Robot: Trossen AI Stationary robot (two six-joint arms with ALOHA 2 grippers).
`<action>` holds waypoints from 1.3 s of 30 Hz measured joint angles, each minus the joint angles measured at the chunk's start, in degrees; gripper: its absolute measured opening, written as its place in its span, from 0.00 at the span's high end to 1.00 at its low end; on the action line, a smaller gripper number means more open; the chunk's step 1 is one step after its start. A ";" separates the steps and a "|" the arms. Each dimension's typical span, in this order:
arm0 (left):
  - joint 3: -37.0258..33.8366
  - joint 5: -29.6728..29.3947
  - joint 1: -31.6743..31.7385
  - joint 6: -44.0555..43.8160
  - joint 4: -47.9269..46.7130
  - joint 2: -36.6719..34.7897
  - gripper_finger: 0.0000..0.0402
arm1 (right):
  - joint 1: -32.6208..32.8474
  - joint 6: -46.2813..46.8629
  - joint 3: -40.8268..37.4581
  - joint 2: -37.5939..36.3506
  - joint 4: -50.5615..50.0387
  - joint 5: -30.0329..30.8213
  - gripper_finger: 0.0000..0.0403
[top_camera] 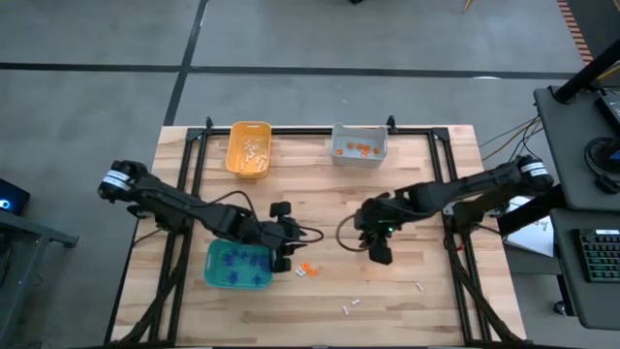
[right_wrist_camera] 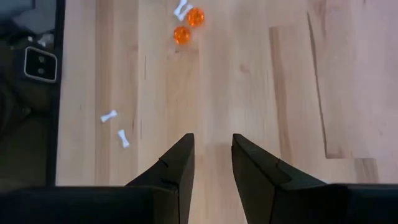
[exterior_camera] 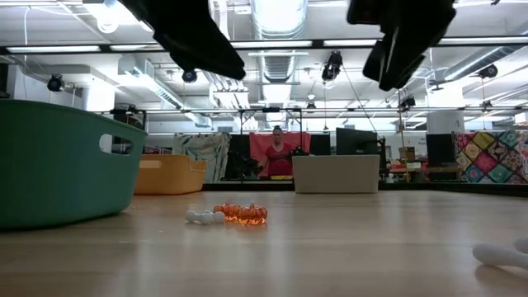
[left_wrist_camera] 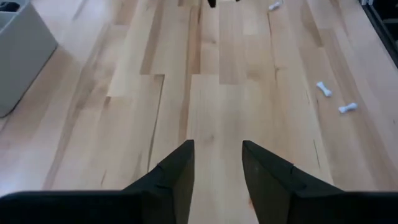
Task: Sort Halloween decoration
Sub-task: Put the orange pumpkin toy into the gray bin
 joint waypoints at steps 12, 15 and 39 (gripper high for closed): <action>1.91 1.64 -0.36 2.25 4.16 7.40 0.55 | 7.86 7.72 -6.89 -5.18 8.95 7.67 0.76; 3.92 2.50 -0.84 0.48 3.23 10.02 0.55 | 10.12 8.85 -7.56 -5.01 8.87 9.55 0.76; 11.67 9.46 -2.09 -7.55 -8.54 20.72 0.55 | 14.64 10.52 -9.59 -4.96 11.53 14.01 0.76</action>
